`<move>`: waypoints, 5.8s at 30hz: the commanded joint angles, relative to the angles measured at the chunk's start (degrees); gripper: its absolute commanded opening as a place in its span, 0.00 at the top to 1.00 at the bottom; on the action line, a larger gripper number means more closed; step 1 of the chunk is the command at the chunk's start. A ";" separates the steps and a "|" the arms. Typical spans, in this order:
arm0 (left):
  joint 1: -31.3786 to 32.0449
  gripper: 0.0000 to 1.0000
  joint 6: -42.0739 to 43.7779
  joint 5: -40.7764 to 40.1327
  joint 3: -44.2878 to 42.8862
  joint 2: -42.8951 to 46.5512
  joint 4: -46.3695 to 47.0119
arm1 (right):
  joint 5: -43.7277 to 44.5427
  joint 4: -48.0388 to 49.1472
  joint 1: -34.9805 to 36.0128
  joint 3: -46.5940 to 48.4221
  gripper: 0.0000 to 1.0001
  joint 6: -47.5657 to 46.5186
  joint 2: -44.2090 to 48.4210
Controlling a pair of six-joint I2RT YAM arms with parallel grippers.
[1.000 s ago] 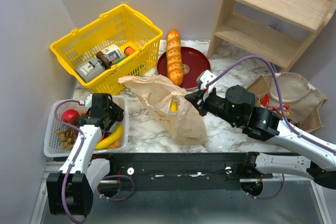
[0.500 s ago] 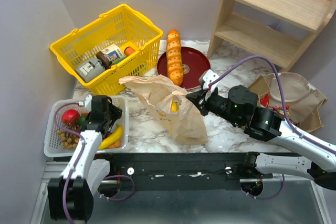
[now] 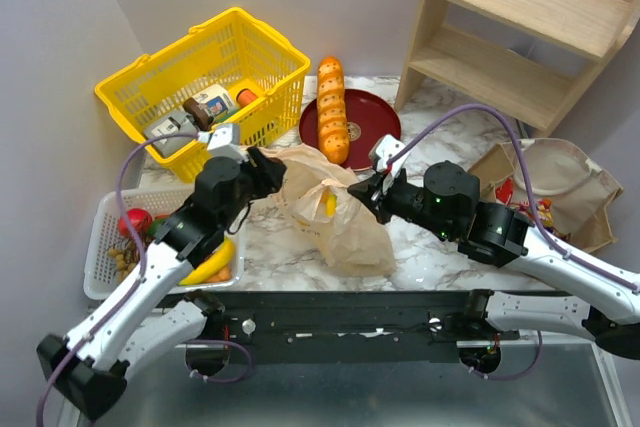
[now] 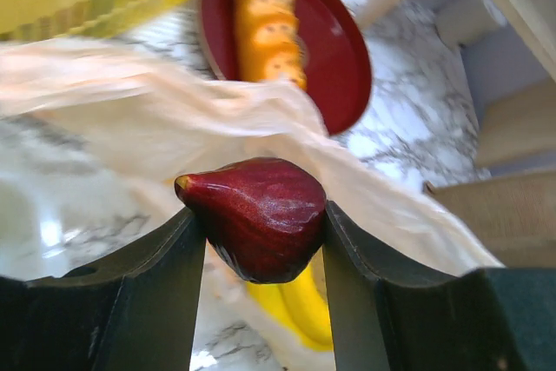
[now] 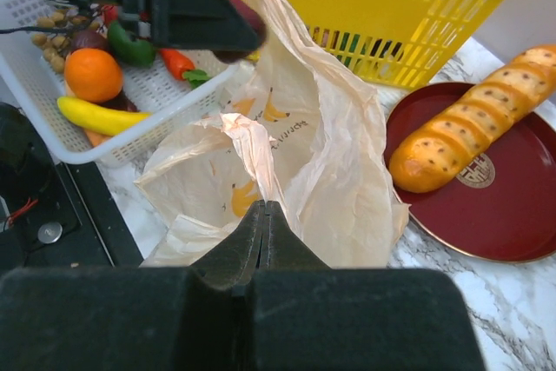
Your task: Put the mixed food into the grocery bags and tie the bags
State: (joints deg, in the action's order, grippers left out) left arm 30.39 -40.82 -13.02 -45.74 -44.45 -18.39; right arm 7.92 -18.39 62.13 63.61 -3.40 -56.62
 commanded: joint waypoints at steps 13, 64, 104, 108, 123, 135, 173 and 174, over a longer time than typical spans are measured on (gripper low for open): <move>4.85 0.67 -1.81 -1.23 -0.67 -9.61 4.95 | 2.97 -3.76 -0.34 2.57 0.99 2.70 0.90; -29.51 0.30 -30.11 -5.88 31.14 -12.33 19.96 | 2.36 -3.93 -0.34 2.22 0.98 0.59 1.78; -29.51 1.00 12.52 47.09 5.58 18.53 -2.53 | 3.94 -5.16 -0.34 4.24 0.99 2.61 -0.68; -29.51 1.00 9.36 58.35 2.59 17.03 1.33 | 5.35 -5.77 -0.34 4.41 0.99 2.61 -0.60; -28.46 1.00 -16.45 68.29 5.12 14.39 22.57 | 8.42 -7.27 -0.43 4.59 0.99 3.22 -0.24; -13.63 1.00 -16.05 59.34 11.27 10.44 25.49 | 8.25 -8.06 -0.34 4.15 0.99 5.16 1.25; -8.24 0.01 20.94 29.83 -9.27 -7.41 5.23 | 23.46 -11.49 -7.54 6.17 0.99 7.98 2.56; -8.24 0.01 22.87 28.50 -10.24 -7.58 2.16 | 22.58 -10.27 -8.68 6.17 0.99 7.01 2.65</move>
State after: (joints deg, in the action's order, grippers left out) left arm 22.00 -30.57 24.75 -51.42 -52.60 -3.16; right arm 27.81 -29.69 57.65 68.12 5.89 -55.20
